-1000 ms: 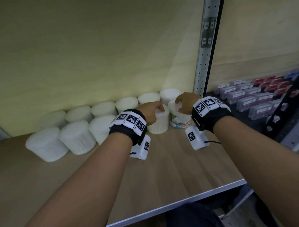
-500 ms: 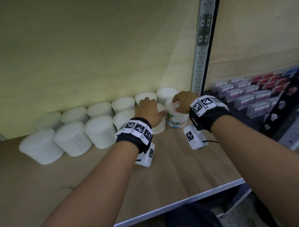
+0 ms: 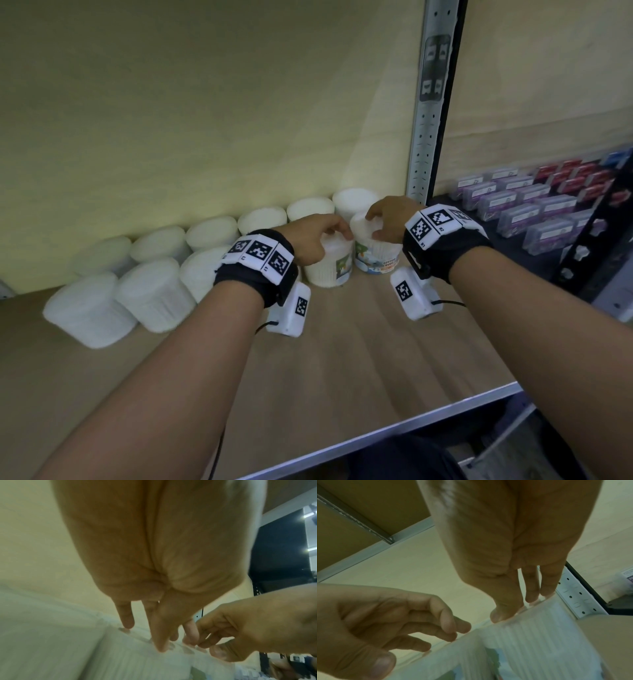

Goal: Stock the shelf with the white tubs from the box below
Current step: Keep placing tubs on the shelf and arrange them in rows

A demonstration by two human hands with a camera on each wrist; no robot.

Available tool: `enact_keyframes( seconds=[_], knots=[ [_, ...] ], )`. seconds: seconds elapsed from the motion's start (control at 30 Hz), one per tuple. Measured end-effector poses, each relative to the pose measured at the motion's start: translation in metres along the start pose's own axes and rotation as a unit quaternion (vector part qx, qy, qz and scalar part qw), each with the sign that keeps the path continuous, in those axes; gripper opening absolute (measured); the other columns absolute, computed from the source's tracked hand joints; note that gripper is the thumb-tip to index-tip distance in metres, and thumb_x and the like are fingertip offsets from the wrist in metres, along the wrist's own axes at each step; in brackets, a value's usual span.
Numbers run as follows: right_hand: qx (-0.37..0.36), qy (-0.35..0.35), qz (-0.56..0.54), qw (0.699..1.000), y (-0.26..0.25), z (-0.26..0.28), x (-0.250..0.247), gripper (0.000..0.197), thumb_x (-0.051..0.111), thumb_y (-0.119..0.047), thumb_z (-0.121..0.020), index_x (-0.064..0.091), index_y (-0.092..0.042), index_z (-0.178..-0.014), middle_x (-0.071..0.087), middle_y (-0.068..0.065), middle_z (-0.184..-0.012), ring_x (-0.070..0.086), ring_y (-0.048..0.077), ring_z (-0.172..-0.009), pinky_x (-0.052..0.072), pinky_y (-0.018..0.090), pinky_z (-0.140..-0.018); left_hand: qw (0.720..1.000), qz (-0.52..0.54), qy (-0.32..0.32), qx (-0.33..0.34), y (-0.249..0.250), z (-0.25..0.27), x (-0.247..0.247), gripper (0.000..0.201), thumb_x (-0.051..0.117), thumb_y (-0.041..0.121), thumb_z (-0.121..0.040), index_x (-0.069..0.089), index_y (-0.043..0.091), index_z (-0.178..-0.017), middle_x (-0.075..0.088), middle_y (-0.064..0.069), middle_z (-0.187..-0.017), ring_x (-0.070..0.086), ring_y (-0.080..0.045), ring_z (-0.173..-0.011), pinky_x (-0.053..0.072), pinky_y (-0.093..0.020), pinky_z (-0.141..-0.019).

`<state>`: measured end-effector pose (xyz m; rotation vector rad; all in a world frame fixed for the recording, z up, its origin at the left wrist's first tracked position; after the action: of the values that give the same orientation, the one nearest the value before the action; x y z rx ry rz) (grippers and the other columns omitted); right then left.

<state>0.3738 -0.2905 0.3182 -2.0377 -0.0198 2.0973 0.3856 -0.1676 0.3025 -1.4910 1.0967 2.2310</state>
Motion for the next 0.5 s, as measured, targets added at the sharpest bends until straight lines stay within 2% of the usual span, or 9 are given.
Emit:
enact_keyframes(
  seconds=[0.03, 0.1, 0.17, 0.2, 0.3, 0.4, 0.5],
  knots=[
    [0.001, 0.001, 0.001, 1.0, 0.0, 0.0, 0.0, 0.046, 0.061, -0.024, -0.09, 0.053, -0.015, -0.135, 0.049, 0.006, -0.141, 0.05, 0.025, -0.126, 0.041, 0.029, -0.101, 1.0, 0.021, 0.018, -0.007, 0.001, 0.001, -0.003, 0.058, 0.043, -0.012, -0.078, 0.052, 0.025, -0.121, 0.048, 0.002, -0.135, 0.046, -0.016, -0.125, 0.044, -0.029, -0.099],
    [0.001, 0.003, 0.003, 1.0, 0.001, 0.0, 0.0, 0.046, 0.06, -0.024, -0.09, 0.052, -0.015, -0.135, 0.048, 0.005, -0.142, 0.05, 0.025, -0.127, 0.04, 0.029, -0.101, 0.993, 0.035, 0.111, -0.021, 0.001, 0.001, -0.018, 0.044, 0.047, -0.003, -0.083, 0.052, 0.017, -0.122, 0.047, -0.004, -0.133, 0.046, -0.021, -0.122, 0.039, -0.025, -0.092],
    [-0.001, 0.001, 0.003, 1.0, 0.0, 0.0, 0.0, 0.046, 0.059, -0.024, -0.091, 0.052, -0.015, -0.135, 0.048, 0.005, -0.142, 0.049, 0.024, -0.127, 0.04, 0.028, -0.101, 0.979, -0.005, 0.2, -0.05, -0.002, 0.0, -0.028, 0.035, 0.054, 0.021, -0.09, 0.051, 0.013, -0.124, 0.047, -0.01, -0.13, 0.044, -0.027, -0.122, 0.039, -0.032, -0.097],
    [-0.003, -0.002, 0.002, 1.0, 0.0, 0.0, 0.001, 0.046, 0.06, -0.024, -0.091, 0.052, -0.015, -0.136, 0.047, 0.005, -0.143, 0.049, 0.024, -0.127, 0.039, 0.027, -0.101, 0.974, -0.026, 0.214, -0.076, -0.006, -0.002, -0.027, 0.042, 0.054, 0.034, -0.091, 0.05, 0.011, -0.126, 0.046, -0.011, -0.131, 0.043, -0.029, -0.124, 0.039, -0.037, -0.101],
    [-0.004, -0.008, 0.001, 1.0, 0.001, -0.001, 0.001, 0.047, 0.06, -0.025, -0.09, 0.052, -0.015, -0.136, 0.046, 0.005, -0.143, 0.048, 0.024, -0.128, 0.038, 0.027, -0.102, 0.969, -0.1, 0.183, -0.133, -0.014, -0.009, -0.012, 0.061, 0.05, 0.053, -0.088, 0.047, 0.009, -0.131, 0.042, -0.014, -0.136, 0.038, -0.031, -0.128, 0.038, -0.044, -0.104],
    [-0.007, -0.009, 0.001, 1.0, 0.001, -0.001, 0.002, 0.048, 0.06, -0.026, -0.091, 0.051, -0.015, -0.136, 0.046, 0.006, -0.143, 0.048, 0.024, -0.129, 0.038, 0.027, -0.103, 0.968, -0.122, 0.18, -0.128, -0.015, -0.013, -0.009, 0.061, 0.052, 0.054, -0.088, 0.048, 0.01, -0.13, 0.042, -0.013, -0.135, 0.038, -0.03, -0.127, 0.039, -0.043, -0.101],
    [-0.009, -0.011, 0.0, 1.0, 0.002, -0.002, 0.003, 0.048, 0.06, -0.027, -0.09, 0.051, -0.015, -0.136, 0.046, 0.006, -0.143, 0.048, 0.024, -0.128, 0.037, 0.027, -0.103, 0.978, -0.099, 0.154, -0.105, -0.016, -0.014, -0.009, 0.057, 0.058, 0.047, -0.087, 0.049, 0.013, -0.133, 0.043, -0.011, -0.137, 0.041, -0.029, -0.127, 0.04, -0.044, -0.103]
  ],
)
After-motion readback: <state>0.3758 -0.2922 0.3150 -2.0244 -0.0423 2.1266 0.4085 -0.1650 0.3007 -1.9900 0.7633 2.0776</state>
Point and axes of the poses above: each hand's wrist, its own z-axis away from the middle knuckle, its own x-axis out of the palm, y = z × x, the point moved 10 cm from there along -z, towards the middle knuckle
